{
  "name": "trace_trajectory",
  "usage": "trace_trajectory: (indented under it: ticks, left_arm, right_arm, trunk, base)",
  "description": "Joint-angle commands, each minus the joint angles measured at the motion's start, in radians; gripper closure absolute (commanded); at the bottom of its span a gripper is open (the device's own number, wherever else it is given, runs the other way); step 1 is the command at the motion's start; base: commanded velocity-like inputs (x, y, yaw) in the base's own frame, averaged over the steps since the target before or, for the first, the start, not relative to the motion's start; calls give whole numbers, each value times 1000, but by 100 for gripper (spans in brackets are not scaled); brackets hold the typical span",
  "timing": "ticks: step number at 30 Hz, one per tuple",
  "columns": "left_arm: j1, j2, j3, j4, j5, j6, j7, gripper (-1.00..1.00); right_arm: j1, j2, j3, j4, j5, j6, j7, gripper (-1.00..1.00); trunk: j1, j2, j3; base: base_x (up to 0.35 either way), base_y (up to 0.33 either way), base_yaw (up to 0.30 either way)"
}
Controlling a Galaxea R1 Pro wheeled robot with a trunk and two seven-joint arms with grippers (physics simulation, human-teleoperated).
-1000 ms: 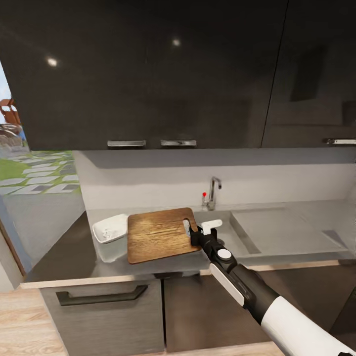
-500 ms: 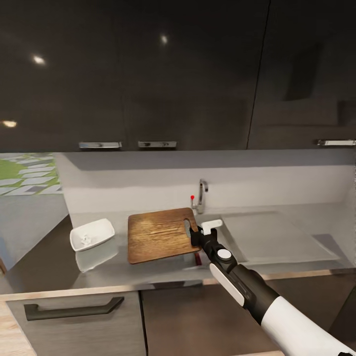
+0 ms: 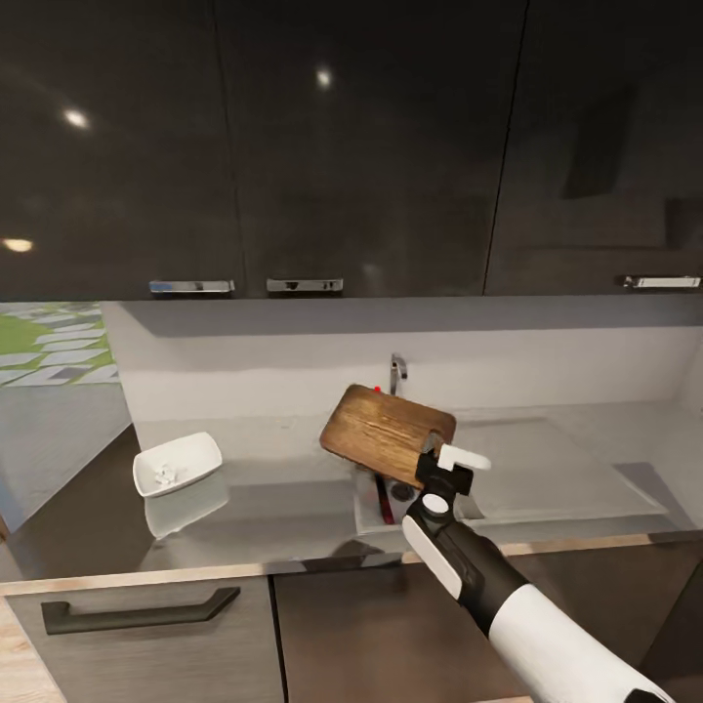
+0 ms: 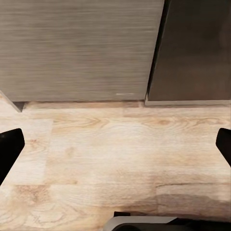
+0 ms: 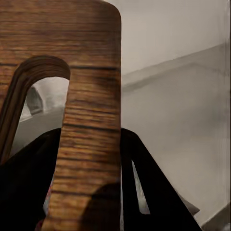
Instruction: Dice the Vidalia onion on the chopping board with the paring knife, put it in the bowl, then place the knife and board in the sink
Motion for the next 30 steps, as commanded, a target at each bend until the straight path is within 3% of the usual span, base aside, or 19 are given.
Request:
trace_trajectory:
  ticks: [1, 3, 5, 14, 17, 19, 21, 24, 30]
  left_arm:
    - [0, 1, -8, -1, 8, -1, 5, -100]
    - [0, 2, -8, -1, 8, -1, 5, -100]
    - [0, 1, -8, -1, 8, -1, 5, -100]
    - [0, 1, -8, 0, 8, -1, 5, -100]
    - [0, 0, -8, 0, 8, -1, 5, -100]
    - [0, 0, -8, 0, 8, -1, 4, -100]
    - [0, 0, -8, 0, 8, -1, 4, -100]
    - [0, 0, -8, 0, 8, -1, 3, -100]
    - [0, 0, -8, 2, 9, 0, 2, -100]
  right_arm:
    - [-1, 1, 1, 12, -12, -12, -22, 100]
    - [-1, 12, -14, 54, -47, -25, -77, 100]
    - [-1, 44, -31, 75, -74, -32, -140, 100]
    - [-7, 117, -65, 81, -91, -22, -275, 100]
    - [-26, 123, -77, 80, -93, 11, -305, 100]
    - [-55, 124, -110, 84, -102, 65, -315, 100]
    - [-96, 125, -201, 95, -123, 144, -319, 100]
    - [-136, 124, -268, 135, -131, 187, -320, 100]
    - [-252, 122, -297, 287, -142, 203, -324, 100]
  trunk:
    - [0, -1, 0]
    - [0, -1, 0]
    - [0, -1, 0]
    - [0, -1, 0]
    - [0, -1, 0]
    - [0, -1, 0]
    - [0, -1, 0]
    - [0, -1, 0]
    - [0, -1, 0]
  base:
    - [0, 0, 0]
    - [0, 0, 0]
    - [0, 0, 0]
    - [0, 0, 0]
    - [0, 0, 0]
    - [0, 0, 0]
    - [0, 0, 0]
    - [0, 0, 0]
    - [0, 0, 0]
